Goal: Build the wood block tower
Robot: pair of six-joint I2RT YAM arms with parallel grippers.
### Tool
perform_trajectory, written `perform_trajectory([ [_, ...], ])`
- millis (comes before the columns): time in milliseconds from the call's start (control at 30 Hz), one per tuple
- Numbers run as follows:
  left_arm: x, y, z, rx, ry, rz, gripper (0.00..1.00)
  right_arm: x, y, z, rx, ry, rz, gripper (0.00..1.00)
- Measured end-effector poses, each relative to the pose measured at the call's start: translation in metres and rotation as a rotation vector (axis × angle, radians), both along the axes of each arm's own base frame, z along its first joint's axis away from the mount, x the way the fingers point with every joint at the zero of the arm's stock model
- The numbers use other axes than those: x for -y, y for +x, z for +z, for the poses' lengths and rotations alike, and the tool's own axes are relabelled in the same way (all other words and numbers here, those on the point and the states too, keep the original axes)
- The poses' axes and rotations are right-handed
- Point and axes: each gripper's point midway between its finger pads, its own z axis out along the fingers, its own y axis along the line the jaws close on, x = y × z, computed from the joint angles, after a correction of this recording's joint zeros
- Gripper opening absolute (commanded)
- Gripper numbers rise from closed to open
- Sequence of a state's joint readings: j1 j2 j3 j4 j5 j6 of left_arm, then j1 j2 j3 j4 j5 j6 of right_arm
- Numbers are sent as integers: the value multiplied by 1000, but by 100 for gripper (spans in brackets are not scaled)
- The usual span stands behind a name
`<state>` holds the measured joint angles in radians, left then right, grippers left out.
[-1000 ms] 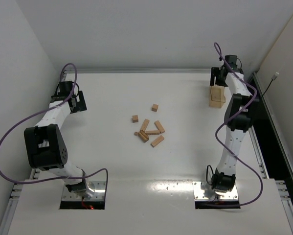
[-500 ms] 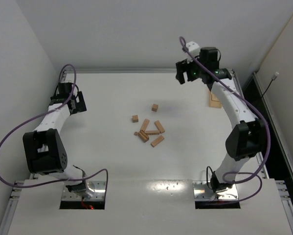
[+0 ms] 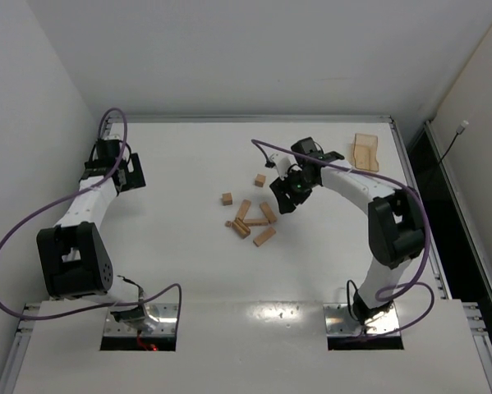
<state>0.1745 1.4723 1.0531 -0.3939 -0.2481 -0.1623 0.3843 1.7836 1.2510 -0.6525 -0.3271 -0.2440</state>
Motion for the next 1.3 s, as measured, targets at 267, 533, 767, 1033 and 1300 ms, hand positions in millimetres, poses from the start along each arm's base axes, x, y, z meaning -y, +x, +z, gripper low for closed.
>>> perform_trajectory([
  [267,1,-2,-3,-7,-2,-2,100,-29,-5,-1,24,-12,-33,62],
  [533,1,-5,-8,-16,-3,-1,100,-34,8,-40,3,-150,-169,57],
  [767,1,-5,-9,-12,-2,-1,100,-35,25,-57,-28,-171,-260,55],
  [1033,0,-6,-11,-18,4,0,100,-48,27,-60,-36,-157,-253,51],
  [1300,-1,-6,-12,-17,6,2,100,-56,20,-70,-26,-215,-218,22],
])
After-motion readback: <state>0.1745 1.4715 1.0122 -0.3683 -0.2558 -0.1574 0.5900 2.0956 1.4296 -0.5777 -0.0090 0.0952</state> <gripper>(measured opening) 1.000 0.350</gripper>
